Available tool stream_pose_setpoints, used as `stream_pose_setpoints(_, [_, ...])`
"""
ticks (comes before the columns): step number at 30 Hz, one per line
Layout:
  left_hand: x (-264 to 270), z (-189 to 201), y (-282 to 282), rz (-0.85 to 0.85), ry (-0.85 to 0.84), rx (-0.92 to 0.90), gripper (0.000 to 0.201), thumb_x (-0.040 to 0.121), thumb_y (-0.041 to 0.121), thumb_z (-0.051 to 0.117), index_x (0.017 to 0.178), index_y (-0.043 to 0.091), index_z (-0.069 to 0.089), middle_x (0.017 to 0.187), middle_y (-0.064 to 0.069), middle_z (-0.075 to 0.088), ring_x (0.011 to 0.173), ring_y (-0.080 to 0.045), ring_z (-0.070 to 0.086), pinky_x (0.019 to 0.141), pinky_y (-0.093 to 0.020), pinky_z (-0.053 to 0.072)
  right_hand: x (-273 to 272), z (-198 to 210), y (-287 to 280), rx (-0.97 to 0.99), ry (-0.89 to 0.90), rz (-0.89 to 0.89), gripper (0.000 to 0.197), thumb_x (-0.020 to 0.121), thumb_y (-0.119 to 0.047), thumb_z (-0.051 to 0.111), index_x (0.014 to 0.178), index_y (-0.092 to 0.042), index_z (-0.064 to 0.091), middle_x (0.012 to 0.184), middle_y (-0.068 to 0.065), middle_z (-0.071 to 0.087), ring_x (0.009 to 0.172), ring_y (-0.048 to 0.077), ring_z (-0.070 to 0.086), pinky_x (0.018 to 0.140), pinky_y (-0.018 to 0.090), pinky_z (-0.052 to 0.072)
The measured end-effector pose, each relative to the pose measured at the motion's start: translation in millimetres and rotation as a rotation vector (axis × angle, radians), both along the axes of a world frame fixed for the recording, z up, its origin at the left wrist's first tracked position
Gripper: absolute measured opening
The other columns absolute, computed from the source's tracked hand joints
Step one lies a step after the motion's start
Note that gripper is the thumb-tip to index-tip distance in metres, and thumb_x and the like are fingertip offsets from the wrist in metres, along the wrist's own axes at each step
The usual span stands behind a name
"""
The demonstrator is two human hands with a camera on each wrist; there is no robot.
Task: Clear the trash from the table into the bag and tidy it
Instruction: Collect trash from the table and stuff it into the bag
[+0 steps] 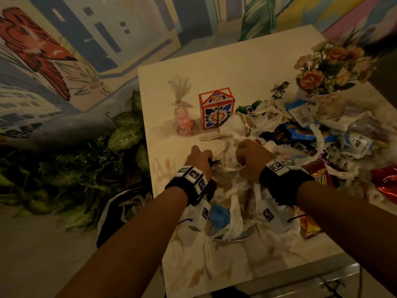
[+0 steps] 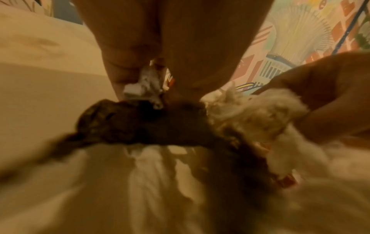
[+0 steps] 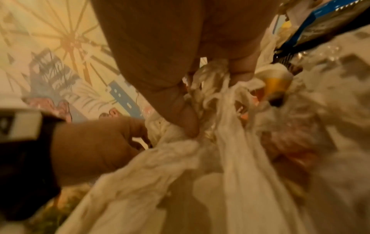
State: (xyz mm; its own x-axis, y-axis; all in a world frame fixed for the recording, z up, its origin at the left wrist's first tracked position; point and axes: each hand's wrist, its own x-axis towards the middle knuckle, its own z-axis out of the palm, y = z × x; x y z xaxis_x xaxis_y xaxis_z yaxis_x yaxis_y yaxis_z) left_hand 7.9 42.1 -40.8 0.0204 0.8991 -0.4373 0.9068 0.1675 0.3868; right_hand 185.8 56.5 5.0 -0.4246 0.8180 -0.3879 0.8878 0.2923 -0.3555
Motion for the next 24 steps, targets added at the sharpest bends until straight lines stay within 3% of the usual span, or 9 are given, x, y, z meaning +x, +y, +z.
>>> stream_pose_setpoints(5, [1, -1, 6, 0.025, 0.026, 0.034, 0.015, 0.088, 0.013, 0.058, 0.101, 0.007, 0.061, 0.11, -0.013, 0.045, 0.089, -0.033, 0.051, 0.072, -0.031, 0.039, 10, 22, 6, 0.014, 0.098, -0.139, 0.038, 0.067, -0.006, 0.067, 0.057, -0.022, 0.035, 0.068, -0.004, 0.04, 0.07, 0.022, 0.043, 0.055, 0.026, 0.03])
stream_pose_setpoints(8, [1, 6, 9, 0.071, 0.001, 0.047, 0.011, 0.088, 0.015, 0.057, 0.093, 0.007, 0.062, 0.101, -0.014, 0.054, 0.09, -0.033, 0.054, 0.069, -0.029, 0.038, 15, 29, 10, 0.073, 0.12, -0.207, 0.03, 0.068, -0.007, 0.066, 0.059, -0.018, 0.039, 0.063, -0.002, 0.042, 0.066, 0.022, 0.043, 0.05, 0.024, 0.028])
stream_pose_setpoints(11, [-3, 18, 12, 0.203, -0.086, 0.065, 0.009, 0.087, 0.012, 0.054, 0.079, 0.01, 0.059, 0.081, -0.013, 0.058, 0.076, -0.029, 0.053, 0.062, -0.026, 0.037, 20, 38, 15, 0.128, 0.145, -0.264, 0.029, 0.069, -0.007, 0.065, 0.062, -0.019, 0.039, 0.065, 0.0, 0.044, 0.068, 0.024, 0.044, 0.052, 0.027, 0.028])
stream_pose_setpoints(14, [-6, 34, 14, 0.323, -0.204, 0.07, 0.01, 0.086, 0.01, 0.055, 0.08, 0.015, 0.062, 0.074, -0.005, 0.058, 0.07, -0.025, 0.054, 0.062, -0.025, 0.041, 23, 51, 21, 0.155, 0.184, -0.311, 0.022, 0.074, -0.006, 0.064, 0.075, -0.02, 0.046, 0.08, 0.002, 0.05, 0.08, 0.026, 0.05, 0.065, 0.028, 0.033])
stream_pose_setpoints(17, [-9, 52, 17, 0.427, -0.319, 0.065, 0.015, 0.08, 0.009, 0.06, 0.091, 0.015, 0.068, 0.075, -0.003, 0.062, 0.068, -0.023, 0.057, 0.059, -0.024, 0.042, 21, 68, 27, 0.157, 0.173, -0.325, 0.028, 0.081, 0.0, 0.055, 0.102, -0.018, 0.062, 0.112, 0.011, 0.06, 0.107, 0.032, 0.053, 0.085, 0.033, 0.043])
stream_pose_setpoints(19, [-12, 63, 19, 0.524, -0.423, 0.066, 0.027, 0.076, 0.008, 0.063, 0.101, 0.016, 0.068, 0.083, -0.007, 0.066, 0.071, -0.028, 0.061, 0.058, -0.025, 0.045, 21, 78, 32, 0.171, 0.111, -0.318, 0.032, 0.084, 0.001, 0.051, 0.11, -0.01, 0.066, 0.124, 0.013, 0.059, 0.116, 0.032, 0.051, 0.097, 0.035, 0.041])
stream_pose_setpoints(24, [-25, 95, 19, 0.672, -0.637, 0.157, 0.02, 0.076, 0.001, 0.063, 0.094, 0.008, 0.069, 0.066, -0.004, 0.062, 0.051, -0.018, 0.052, 0.043, -0.021, 0.043, 18, 98, 44, 0.293, 0.108, -0.308, 0.024, 0.083, -0.002, 0.048, 0.098, 0.001, 0.067, 0.108, 0.019, 0.064, 0.103, 0.036, 0.055, 0.084, 0.034, 0.043])
